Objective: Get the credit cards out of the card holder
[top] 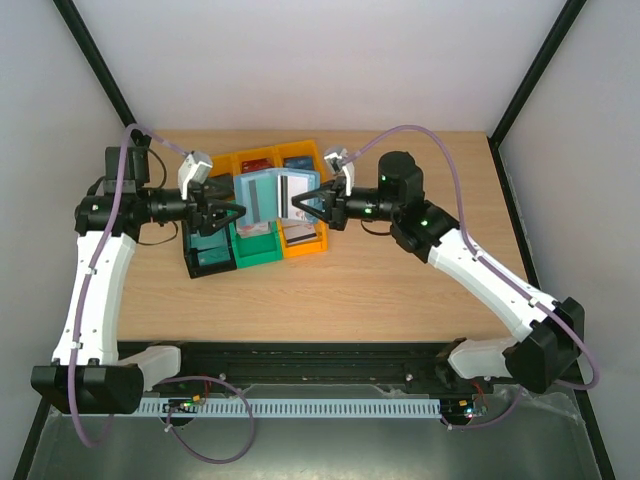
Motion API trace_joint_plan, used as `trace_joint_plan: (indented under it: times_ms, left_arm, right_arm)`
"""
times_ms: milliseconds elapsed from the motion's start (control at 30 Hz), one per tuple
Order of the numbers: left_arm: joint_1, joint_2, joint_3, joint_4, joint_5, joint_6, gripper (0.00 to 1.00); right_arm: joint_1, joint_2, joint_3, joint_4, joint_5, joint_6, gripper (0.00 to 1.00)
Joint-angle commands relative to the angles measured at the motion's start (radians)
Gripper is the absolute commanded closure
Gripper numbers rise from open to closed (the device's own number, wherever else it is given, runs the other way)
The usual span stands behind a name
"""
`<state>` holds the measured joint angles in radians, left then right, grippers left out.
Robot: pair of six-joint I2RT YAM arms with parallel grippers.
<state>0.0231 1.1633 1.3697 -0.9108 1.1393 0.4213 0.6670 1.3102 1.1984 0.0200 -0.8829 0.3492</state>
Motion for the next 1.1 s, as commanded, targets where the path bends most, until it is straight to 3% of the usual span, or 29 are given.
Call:
trace_joint_plan:
  times_ms: [0, 100, 333, 667, 800, 967, 1067]
  left_arm:
    - [0.005, -0.008, -0.038, 0.078, -0.021, -0.065, 0.25]
    - [0.005, -0.007, -0.056, 0.123, -0.039, -0.122, 0.26]
    - [0.005, -0.005, -0.09, 0.162, -0.06, -0.154, 0.39]
    - [-0.043, 0.002, -0.112, 0.159, 0.094, -0.135, 0.49]
    - [-0.06, 0.004, -0.113, 0.158, 0.102, -0.129, 0.64]
    - [-0.063, -0.002, -0.116, 0.157, 0.105, -0.124, 0.97]
    - [-0.062, -0.009, -0.111, 0.145, 0.098, -0.118, 0.98]
  right_arm:
    - [0.003, -0.04, -0.003, 0.059, -0.064, 0.024, 0.98]
    - [0.003, -0.03, -0.01, 0.093, -0.079, 0.058, 0.98]
    - [0.003, -0.001, -0.039, 0.192, -0.149, 0.122, 0.98]
    - [0.009, 0.079, -0.013, 0.252, -0.172, 0.157, 0.98]
    - [0.01, 0.129, 0.023, 0.253, -0.16, 0.153, 0.98]
    - [0.011, 0.191, 0.063, 0.241, -0.132, 0.152, 0.98]
    - [0.01, 0.219, 0.098, 0.14, -0.049, 0.101, 0.97]
